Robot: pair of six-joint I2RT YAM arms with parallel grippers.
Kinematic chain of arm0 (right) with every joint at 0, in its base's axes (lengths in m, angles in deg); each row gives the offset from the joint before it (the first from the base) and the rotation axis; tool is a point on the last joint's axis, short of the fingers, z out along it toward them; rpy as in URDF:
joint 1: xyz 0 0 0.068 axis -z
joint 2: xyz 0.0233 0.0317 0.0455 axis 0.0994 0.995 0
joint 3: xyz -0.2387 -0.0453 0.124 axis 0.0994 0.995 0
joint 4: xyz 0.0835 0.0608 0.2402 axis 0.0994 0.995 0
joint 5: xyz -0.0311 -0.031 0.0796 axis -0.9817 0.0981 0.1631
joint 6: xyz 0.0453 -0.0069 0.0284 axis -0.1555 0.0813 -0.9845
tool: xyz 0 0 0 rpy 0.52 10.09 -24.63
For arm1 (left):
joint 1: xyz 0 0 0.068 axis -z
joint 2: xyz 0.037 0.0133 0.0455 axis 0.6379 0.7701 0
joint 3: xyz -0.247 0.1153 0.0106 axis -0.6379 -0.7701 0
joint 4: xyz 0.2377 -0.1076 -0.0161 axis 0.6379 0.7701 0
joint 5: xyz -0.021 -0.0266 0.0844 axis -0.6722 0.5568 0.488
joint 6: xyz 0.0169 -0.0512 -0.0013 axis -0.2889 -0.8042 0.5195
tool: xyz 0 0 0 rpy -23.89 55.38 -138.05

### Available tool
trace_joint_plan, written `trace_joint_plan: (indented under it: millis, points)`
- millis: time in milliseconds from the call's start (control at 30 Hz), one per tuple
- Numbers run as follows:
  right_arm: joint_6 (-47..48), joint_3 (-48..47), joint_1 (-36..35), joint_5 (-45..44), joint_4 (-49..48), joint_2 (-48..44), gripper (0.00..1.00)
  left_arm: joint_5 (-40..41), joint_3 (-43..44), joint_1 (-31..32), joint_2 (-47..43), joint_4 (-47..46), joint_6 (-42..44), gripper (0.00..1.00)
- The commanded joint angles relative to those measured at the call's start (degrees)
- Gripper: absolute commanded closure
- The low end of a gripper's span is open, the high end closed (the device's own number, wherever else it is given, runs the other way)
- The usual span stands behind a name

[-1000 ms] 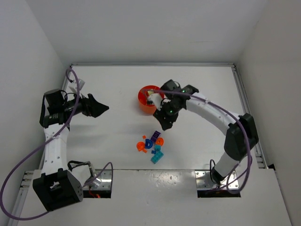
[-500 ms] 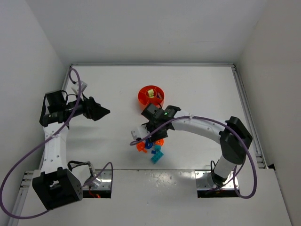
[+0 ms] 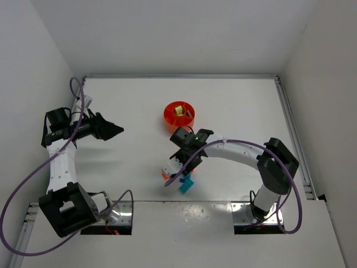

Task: Sort the legos into containers by color

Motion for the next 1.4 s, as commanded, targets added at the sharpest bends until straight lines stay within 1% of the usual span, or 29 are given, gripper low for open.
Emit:
trace_joint_plan:
  millis: [0,100,200,267,467,533,600,633,667,700,767,800,867,933,1033,1067,1100,1200,1267,1367]
  points:
    - [3.23,-2.90,-0.41,2.43,-0.35,2.16,0.52,-4.61,1.80,-0.61,-1.09,-0.46,1.36,0.00]
    - [3.23,-4.84,-0.41,2.96,0.72,4.63,0.50,-4.00,1.19,-0.61,-1.80,-0.46,1.88,0.00]
    - [3.23,-5.98,-0.41,2.96,0.72,6.56,0.46,-3.29,0.66,-0.61,-2.94,-0.46,1.89,0.00]
    - [3.23,-6.69,-0.41,2.96,0.72,7.70,0.45,-3.29,0.66,-0.61,-2.94,-0.46,2.42,0.00]
    - [3.23,-8.44,-0.41,2.35,0.72,11.30,0.45,-2.76,0.66,-0.61,-3.47,-0.46,2.42,0.00]
    - [3.23,-8.97,-0.41,1.82,1.33,12.10,0.46,-2.76,0.66,-0.61,-3.47,-0.46,2.94,0.00]
    - [3.23,-9.50,-0.41,1.29,1.85,12.89,0.50,-2.76,0.66,-0.61,-3.47,-0.46,2.94,0.00]
    - [3.23,-10.02,-0.41,1.29,1.86,13.50,0.54,-2.76,0.66,-0.61,-3.47,-0.46,2.94,0.00]
    - [3.23,-10.03,-0.41,1.29,1.86,13.51,0.54,-2.76,0.66,-0.61,-2.86,-0.46,2.94,0.00]
    - [3.23,-10.03,0.11,1.29,2.38,13.51,0.61,-2.76,0.66,-0.61,-2.85,-0.46,2.94,0.00]
    - [2.54,-10.64,0.12,1.29,3.00,13.51,0.69,-2.76,0.66,-0.61,-2.85,-0.46,2.94,0.00]
    - [2.53,-10.64,0.64,0.77,3.70,13.51,0.75,-2.76,0.66,-0.61,-2.85,-0.46,2.94,0.00]
    - [0.52,-11.17,0.65,0.76,4.50,12.20,0.79,-2.76,0.66,-0.61,-2.85,-0.46,2.94,0.00]
    - [-0.98,-11.17,0.65,1.37,5.90,9.48,0.81,-2.76,0.66,-0.61,-2.85,-0.46,3.46,0.00]
    - [-5.72,-12.30,1.17,2.08,7.56,6.40,0.83,-2.76,0.14,-0.61,-2.85,-0.46,3.47,0.00]
    - [-9.21,-12.31,1.17,2.69,8.53,4.91,0.83,-2.76,0.13,-0.61,-2.85,-0.46,3.47,0.00]
    - [-11.42,-13.18,1.87,3.30,9.24,4.29,0.86,-2.76,0.13,-0.61,-3.38,-0.46,3.47,0.00]
    - [-17.49,-12.85,1.88,4.97,10.74,2.62,0.88,-2.23,-0.40,-0.61,-3.38,-0.46,3.99,0.00]
    - [-21.09,-11.35,1.88,4.98,9.25,2.09,0.88,-2.23,-0.40,-0.61,-3.38,-0.46,4.00,0.00]
    - [-24.08,-9.59,1.17,4.98,8.55,4.10,0.88,-2.23,-0.40,-0.61,-3.38,-0.46,4.00,0.00]
